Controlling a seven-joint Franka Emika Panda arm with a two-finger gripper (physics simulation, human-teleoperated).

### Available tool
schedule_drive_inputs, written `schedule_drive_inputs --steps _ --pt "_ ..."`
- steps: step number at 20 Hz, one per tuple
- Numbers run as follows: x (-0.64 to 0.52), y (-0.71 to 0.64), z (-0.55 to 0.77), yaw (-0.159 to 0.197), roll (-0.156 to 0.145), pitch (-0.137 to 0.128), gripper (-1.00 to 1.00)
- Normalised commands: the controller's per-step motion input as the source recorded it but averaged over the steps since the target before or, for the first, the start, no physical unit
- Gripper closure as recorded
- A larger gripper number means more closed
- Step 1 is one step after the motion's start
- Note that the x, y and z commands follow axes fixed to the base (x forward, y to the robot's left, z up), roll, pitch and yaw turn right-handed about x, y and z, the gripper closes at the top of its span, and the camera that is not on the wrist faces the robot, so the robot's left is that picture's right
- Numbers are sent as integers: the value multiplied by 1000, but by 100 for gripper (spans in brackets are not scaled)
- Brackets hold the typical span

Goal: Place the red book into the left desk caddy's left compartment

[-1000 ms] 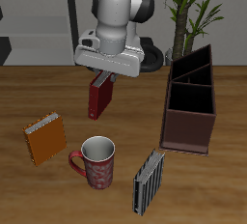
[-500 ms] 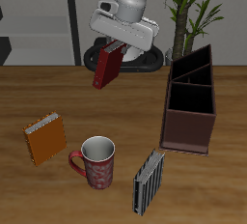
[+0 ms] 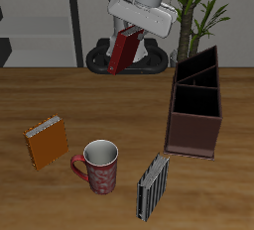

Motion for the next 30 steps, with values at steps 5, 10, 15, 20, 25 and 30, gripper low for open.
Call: schedule_drive_inputs --steps 5,10,15,20,25,30 --pt "-368 547 156 55 37 -22 100" --pt "-340 438 100 34 20 -36 100" --pt "-358 321 110 18 -5 -41 100" --pt "-315 185 -8 -11 -27 -17 100" --pt "-276 256 -76 11 13 -16 100" --pt "-359 249 -92 -4 20 1 100"
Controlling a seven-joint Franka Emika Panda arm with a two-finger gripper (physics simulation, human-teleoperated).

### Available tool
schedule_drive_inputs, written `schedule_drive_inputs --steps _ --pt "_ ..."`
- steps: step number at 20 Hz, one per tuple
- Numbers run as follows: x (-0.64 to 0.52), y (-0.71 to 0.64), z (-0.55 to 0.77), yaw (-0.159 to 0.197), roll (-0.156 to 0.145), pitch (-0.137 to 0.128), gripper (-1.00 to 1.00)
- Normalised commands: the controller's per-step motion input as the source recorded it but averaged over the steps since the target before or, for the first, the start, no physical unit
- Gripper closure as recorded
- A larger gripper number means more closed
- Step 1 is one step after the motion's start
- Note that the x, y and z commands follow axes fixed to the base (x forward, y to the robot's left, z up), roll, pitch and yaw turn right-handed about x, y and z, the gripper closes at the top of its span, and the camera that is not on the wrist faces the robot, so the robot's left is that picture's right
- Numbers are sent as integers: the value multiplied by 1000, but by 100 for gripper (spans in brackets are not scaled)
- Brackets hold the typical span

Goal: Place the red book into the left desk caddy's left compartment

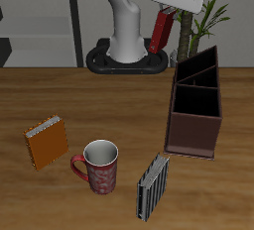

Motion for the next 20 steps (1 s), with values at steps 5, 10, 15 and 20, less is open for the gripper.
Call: schedule_drive_inputs --steps 5,10,15,20 --pt "-248 200 -50 19 41 -18 100" --pt "-308 341 -84 35 65 -39 100" --pt "-121 355 -80 28 64 -5 100" --pt "-38 367 -69 54 76 -17 100"
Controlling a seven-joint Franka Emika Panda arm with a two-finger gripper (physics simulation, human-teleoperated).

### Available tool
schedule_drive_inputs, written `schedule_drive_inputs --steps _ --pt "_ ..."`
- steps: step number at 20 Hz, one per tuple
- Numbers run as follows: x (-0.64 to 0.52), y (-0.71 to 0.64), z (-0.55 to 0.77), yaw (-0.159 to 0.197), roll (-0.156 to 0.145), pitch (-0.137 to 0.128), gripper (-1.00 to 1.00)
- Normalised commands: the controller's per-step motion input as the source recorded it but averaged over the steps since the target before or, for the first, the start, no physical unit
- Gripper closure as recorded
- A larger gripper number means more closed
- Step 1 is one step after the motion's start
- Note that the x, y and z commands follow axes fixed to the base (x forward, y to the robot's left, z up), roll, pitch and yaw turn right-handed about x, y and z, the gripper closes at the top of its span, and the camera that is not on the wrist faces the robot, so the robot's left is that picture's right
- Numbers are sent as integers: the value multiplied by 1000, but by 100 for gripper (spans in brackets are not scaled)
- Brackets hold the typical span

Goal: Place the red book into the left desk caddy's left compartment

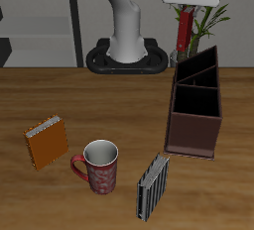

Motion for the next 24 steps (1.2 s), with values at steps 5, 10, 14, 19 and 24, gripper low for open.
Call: schedule_drive_inputs --steps 5,10,14,19,24 --pt "61 109 -9 6 20 3 100" --pt "217 78 -23 10 20 12 100" --pt "299 42 -29 15 16 13 100" --pt "340 11 -37 -29 -24 41 100" --pt "128 115 -34 11 24 10 100"
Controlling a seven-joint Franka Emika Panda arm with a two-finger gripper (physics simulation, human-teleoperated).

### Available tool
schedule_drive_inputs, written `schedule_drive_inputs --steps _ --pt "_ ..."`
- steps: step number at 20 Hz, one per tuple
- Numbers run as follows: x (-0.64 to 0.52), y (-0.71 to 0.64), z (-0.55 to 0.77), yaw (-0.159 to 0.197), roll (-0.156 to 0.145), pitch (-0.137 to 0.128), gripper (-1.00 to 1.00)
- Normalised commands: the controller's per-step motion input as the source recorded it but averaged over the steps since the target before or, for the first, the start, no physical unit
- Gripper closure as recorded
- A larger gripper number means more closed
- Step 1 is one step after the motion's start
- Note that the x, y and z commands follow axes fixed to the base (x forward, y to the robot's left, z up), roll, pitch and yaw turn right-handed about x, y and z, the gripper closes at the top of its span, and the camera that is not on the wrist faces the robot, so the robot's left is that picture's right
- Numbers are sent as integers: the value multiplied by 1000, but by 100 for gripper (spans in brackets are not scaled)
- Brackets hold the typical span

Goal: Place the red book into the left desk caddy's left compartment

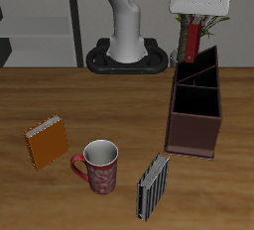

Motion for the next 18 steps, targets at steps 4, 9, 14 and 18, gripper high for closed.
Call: schedule_drive_inputs --steps 4,9,14,18 --pt "65 269 -96 0 51 23 100" --pt "-22 252 -57 7 46 0 100" --pt "20 55 -76 7 16 5 100" --pt "62 -64 -102 -1 -23 16 100"
